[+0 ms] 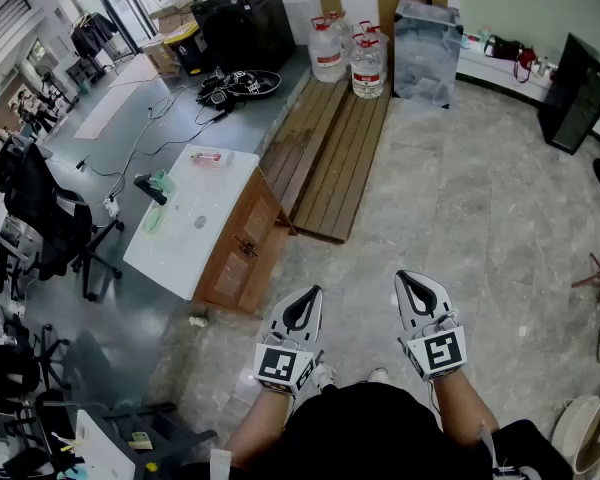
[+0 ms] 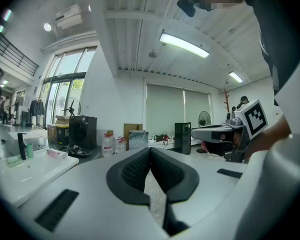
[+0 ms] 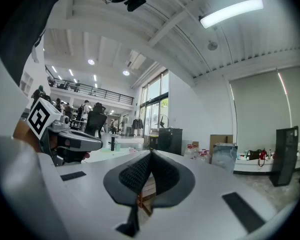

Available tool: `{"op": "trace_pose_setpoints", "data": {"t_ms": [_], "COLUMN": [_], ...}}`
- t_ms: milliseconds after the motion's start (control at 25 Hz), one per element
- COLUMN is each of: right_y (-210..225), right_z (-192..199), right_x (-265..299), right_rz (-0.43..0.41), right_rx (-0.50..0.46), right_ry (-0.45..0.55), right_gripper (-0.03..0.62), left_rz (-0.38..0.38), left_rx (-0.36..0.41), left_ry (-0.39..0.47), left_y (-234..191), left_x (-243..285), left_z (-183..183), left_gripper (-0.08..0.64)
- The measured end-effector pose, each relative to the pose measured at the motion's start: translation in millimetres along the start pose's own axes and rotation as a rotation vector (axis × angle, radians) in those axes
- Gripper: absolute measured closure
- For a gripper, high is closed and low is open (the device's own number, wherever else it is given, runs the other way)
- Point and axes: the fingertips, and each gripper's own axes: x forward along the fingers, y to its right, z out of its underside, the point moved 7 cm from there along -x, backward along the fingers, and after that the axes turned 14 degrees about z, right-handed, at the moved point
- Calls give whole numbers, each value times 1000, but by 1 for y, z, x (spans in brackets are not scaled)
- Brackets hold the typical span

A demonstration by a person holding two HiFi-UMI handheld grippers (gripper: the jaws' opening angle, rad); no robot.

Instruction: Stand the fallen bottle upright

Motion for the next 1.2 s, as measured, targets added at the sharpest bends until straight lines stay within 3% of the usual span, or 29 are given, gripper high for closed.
{"op": "trace_pose_setpoints", "data": {"t_ms": [160, 400, 560, 800, 840, 920, 960, 1120, 1200], "right_y": [-8, -19, -30, -55, -61, -73, -79, -105, -116], "right_z": [-3, -6, -4, -10, -11, -16, -19, -27, -27], "right_x": [5, 8, 7, 17, 18, 20, 20, 32, 39], "right_rz": [-11, -12, -21, 11, 10, 8, 7, 15, 37], "right_rx": [-17, 7, -13, -10, -18, -20, -16, 4, 4], "right_ry": [-43, -1, -57, -17, -14, 9, 23, 48, 54], "right_gripper": [580, 580, 580, 574, 536, 398, 376, 87, -1], "left_rz": [-15, -37, -36, -31, -29, -29, -30, -44, -49], "left_rx": [15, -8, -12, -15, -14, -13, -15, -26, -28], "left_ry": [-6, -7, -4, 1, 2, 3, 5, 12, 11], "left_y": [-6, -13, -14, -27, -31, -37, -40, -57, -66], "left_x": [-4, -17, -25, -45, -49, -59, -65, -89, -101], "left_z": [-2, 2, 1, 0, 1, 1, 1, 3, 6], "left_gripper": [542, 541, 541, 542, 543, 541, 541, 541, 543]}}
